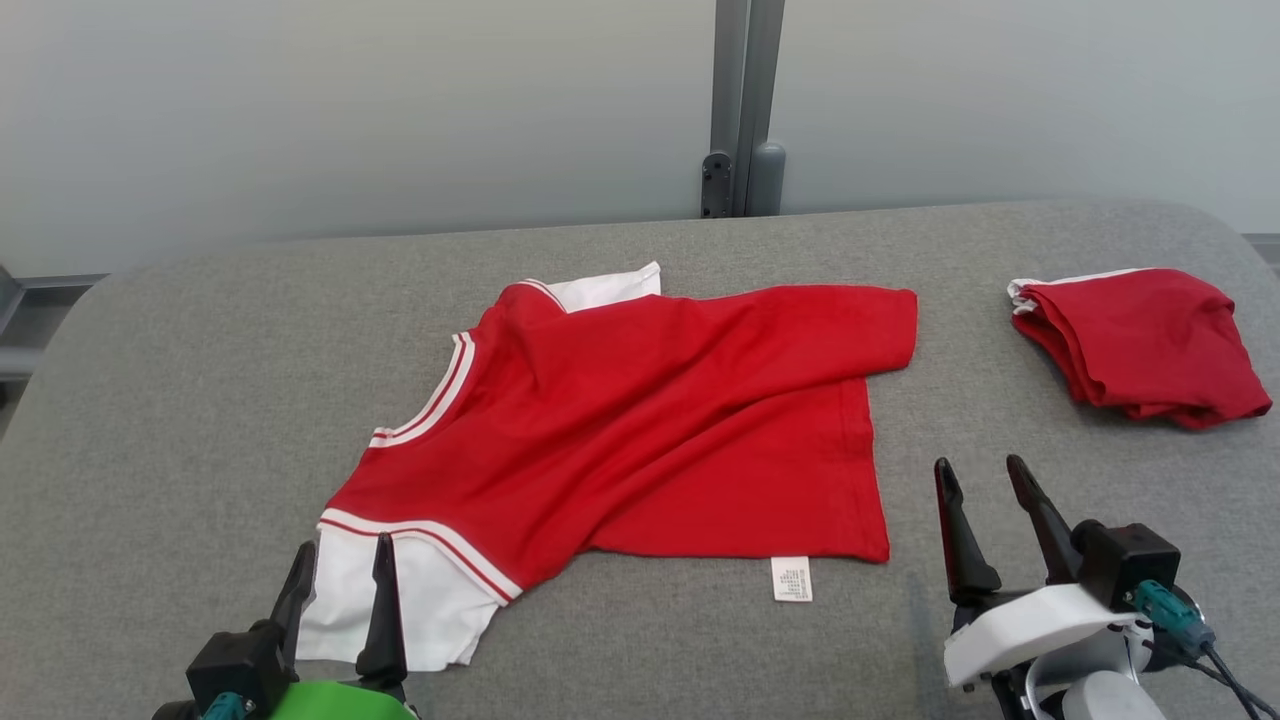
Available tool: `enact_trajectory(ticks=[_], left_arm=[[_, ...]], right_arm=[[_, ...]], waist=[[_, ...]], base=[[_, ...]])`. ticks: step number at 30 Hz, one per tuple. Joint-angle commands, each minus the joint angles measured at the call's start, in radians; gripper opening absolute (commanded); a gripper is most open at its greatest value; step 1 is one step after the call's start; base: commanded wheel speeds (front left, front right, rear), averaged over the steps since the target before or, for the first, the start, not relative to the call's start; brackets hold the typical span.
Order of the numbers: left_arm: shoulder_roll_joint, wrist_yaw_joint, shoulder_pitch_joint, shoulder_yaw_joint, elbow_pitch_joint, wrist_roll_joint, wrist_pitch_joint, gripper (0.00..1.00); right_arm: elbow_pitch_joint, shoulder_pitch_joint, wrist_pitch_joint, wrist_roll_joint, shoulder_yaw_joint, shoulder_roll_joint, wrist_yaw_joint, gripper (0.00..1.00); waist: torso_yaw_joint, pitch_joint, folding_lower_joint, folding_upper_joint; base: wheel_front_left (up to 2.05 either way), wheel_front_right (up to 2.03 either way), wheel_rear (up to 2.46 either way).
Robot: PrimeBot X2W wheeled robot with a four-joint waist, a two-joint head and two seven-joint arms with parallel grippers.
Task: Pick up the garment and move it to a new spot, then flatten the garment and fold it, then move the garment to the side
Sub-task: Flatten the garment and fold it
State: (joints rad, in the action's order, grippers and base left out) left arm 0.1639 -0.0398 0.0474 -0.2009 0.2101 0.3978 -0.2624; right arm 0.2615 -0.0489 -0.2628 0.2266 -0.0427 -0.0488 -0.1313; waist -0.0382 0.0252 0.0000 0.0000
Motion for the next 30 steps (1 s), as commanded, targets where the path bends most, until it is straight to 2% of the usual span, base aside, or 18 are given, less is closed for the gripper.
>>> enact_trajectory(ticks=[1,10,24,25,26,28,29,30], left_arm=[[-0.002,0.002,0.01,0.004,0.006,-0.003,-0.003,1.0],[-0.011,0.012,-0.002,-0.004,0.014,-0.015,-0.003,1.0],[-0.013,0.02,-0.028,0.013,0.034,-0.023,-0.002,1.0],[-0.013,0.021,-0.029,0.016,0.035,-0.022,-0.002,1.0],[-0.012,0.022,-0.029,0.019,0.037,-0.02,-0.002,1.0],[-0.008,0.029,-0.022,0.018,0.051,-0.015,-0.001,1.0],[-0.004,0.032,-0.02,0.016,0.059,-0.014,0.001,1.0],[-0.001,0.037,-0.018,0.014,0.07,-0.01,0.007,1.0]], right_arm=[[0.022,0.017,-0.003,0.005,-0.003,-0.003,0.001,1.0],[0.228,-0.012,0.062,0.038,-0.051,-0.004,0.001,1.0],[0.541,-0.191,0.017,0.053,-0.038,-0.003,0.001,1.0],[0.561,-0.2,0.016,0.057,-0.04,-0.003,0.001,0.84],[0.577,-0.207,0.014,0.061,-0.044,-0.003,0.001,0.49],[0.607,-0.219,0.012,0.067,-0.055,-0.002,0.001,0.1],[0.618,-0.224,0.01,0.07,-0.059,0.0,0.001,0.0],[0.627,-0.23,0.009,0.072,-0.062,-0.001,0.001,0.0]], waist=[[-0.003,-0.002,0.0,0.0],[-0.038,-0.028,0.0,0.0],[-0.135,-0.091,0.0,0.0],[-0.139,-0.093,0.0,0.0],[-0.142,-0.096,0.0,0.0],[-0.145,-0.099,0.0,0.0],[-0.145,-0.101,0.0,0.0],[-0.144,-0.103,0.0,0.0]], base=[[0.0,0.0,0.0],[0.0,0.0,0.0],[0.0,0.0,0.0],[0.0,0.0,0.0],[0.0,0.0,0.0],[0.0,0.0,0.0],[0.0,0.0,0.0],[0.0,0.0,0.0]])
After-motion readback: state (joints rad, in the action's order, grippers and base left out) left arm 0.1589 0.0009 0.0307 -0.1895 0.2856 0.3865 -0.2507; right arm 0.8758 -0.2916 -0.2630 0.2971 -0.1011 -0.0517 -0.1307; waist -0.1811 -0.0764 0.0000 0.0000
